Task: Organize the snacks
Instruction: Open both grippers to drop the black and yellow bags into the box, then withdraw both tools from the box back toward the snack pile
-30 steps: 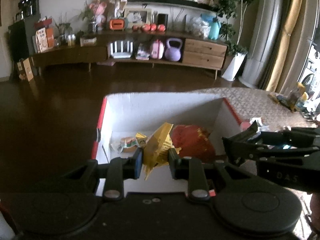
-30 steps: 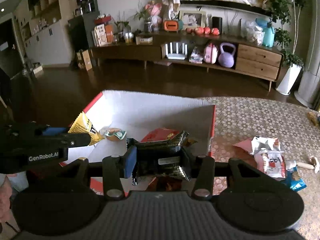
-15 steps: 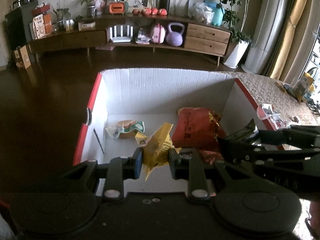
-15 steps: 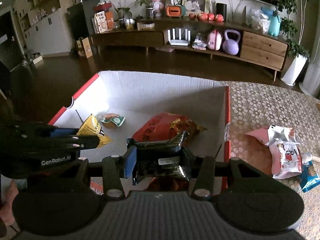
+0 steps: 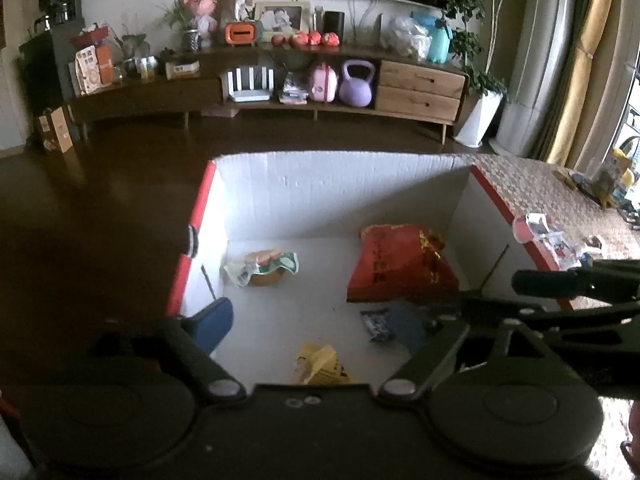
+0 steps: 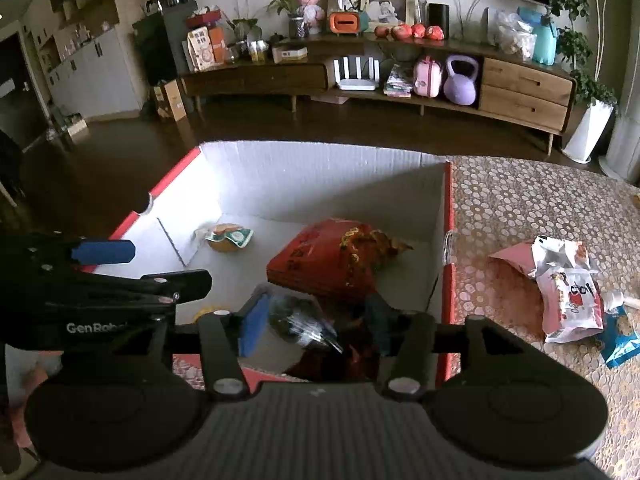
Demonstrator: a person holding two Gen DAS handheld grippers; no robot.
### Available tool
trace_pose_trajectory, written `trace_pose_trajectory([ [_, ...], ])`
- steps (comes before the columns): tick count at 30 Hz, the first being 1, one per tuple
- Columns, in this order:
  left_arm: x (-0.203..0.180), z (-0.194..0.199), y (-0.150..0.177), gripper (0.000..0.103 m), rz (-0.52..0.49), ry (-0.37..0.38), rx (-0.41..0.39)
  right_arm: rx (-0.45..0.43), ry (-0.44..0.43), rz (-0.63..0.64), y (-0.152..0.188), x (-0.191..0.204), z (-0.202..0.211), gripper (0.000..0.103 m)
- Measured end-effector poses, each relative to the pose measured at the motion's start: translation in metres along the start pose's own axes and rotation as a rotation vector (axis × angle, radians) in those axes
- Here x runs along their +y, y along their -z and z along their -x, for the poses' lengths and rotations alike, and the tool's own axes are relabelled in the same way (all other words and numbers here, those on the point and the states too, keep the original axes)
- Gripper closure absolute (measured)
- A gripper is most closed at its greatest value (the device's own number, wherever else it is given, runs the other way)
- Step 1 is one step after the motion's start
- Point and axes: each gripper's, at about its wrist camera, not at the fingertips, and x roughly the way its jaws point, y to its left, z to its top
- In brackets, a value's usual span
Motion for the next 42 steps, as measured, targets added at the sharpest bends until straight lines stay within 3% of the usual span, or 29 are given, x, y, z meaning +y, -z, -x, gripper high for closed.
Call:
trace_pose_trajectory([
  [3,0.001,0.01,-0.001,0.01,-0.001,-0.003,-0.02,-0.016,0.001,0.005,0.002,0.001,0.011,0.04],
  [11,-0.012,0.04,-0.001,0.005,-0.024,0.002,-0.074,-0.057,-0.017,0.004,0.007,0.004,0.047,0.037],
  [15,-0.018,0.057,-0.001,0.002,-0.034,0.008,-0.102,-0.083,-0.02,0.003,0.012,0.003,0.068,0.029],
  [26,-0.047,0.093,0.004,0.0,-0.071,0.046,-0.145,-0.138,-0.029,-0.011,0.029,-0.003,0.126,0.019],
  [42,-0.108,0.126,0.024,0.0,-0.127,0.15,-0.152,-0.192,0.051,-0.107,0.073,-0.054,0.201,0.019],
])
